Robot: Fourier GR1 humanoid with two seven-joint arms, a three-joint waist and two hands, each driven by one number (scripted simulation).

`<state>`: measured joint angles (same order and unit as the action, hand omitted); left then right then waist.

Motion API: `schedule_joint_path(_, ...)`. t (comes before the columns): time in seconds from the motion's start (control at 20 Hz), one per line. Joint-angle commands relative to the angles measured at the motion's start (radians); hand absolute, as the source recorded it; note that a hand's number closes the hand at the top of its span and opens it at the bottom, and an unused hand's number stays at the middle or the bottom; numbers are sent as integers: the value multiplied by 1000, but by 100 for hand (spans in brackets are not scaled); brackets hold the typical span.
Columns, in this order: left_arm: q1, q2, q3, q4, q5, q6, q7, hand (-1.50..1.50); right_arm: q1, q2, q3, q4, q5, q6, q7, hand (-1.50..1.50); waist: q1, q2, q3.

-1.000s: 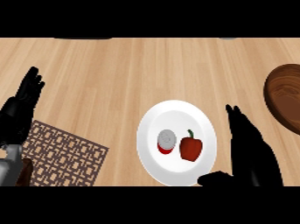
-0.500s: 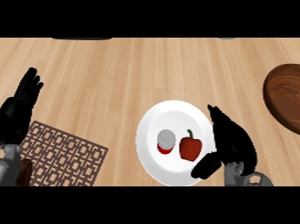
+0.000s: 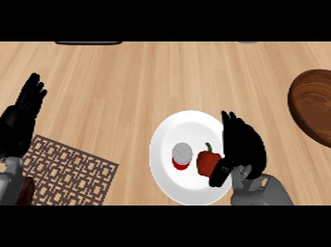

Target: Pick the bell pepper from the plate and place it in the bowl

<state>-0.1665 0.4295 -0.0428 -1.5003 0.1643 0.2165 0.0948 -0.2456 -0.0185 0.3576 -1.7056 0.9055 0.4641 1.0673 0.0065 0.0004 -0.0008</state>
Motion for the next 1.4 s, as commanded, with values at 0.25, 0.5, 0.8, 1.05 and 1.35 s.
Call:
schedule_joint_path(0.25,16,-3,38,-28,-15,-28,24,0,72,18,90,54,20,-43,126,-150,-5,-2,1)
schedule_joint_path(0.5,25,-38,23,-26,-48,-16,30,0,105,18,88,173,46,-140,59,-150,-4,-1,1)
schedule_joint_path(0.8,23,-62,72,37,-58,-51,-35,0,45,18,112,218,4,-196,95,-150,-4,0,1)
schedule_joint_path(1.05,-33,-70,61,-49,-98,-20,88,0,53,18,74,246,41,-186,59,-150,-7,-1,1)
schedule_joint_path(1.35,39,-34,117,-69,-57,-121,52,0,-55,18,52,404,-96,-229,39,150,2,1,1)
